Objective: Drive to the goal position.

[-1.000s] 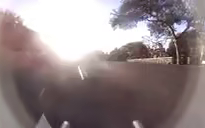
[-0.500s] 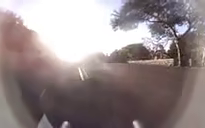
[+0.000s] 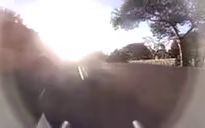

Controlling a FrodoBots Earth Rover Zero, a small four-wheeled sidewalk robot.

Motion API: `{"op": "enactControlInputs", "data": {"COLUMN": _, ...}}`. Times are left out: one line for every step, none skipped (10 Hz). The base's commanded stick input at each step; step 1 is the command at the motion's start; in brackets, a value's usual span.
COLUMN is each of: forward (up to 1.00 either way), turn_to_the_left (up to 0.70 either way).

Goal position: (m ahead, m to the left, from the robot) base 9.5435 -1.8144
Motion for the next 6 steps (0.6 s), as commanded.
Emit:
{"op": "enactControlInputs", "data": {"forward": 0.50, "turn_to_the_left": 0.00}}
{"op": "enactControlInputs", "data": {"forward": 0.50, "turn_to_the_left": 0.00}}
{"op": "enactControlInputs", "data": {"forward": 0.50, "turn_to_the_left": 0.00}}
{"op": "enactControlInputs", "data": {"forward": 0.50, "turn_to_the_left": 0.00}}
{"op": "enactControlInputs", "data": {"forward": 0.50, "turn_to_the_left": 0.00}}
{"op": "enactControlInputs", "data": {"forward": 0.50, "turn_to_the_left": 0.00}}
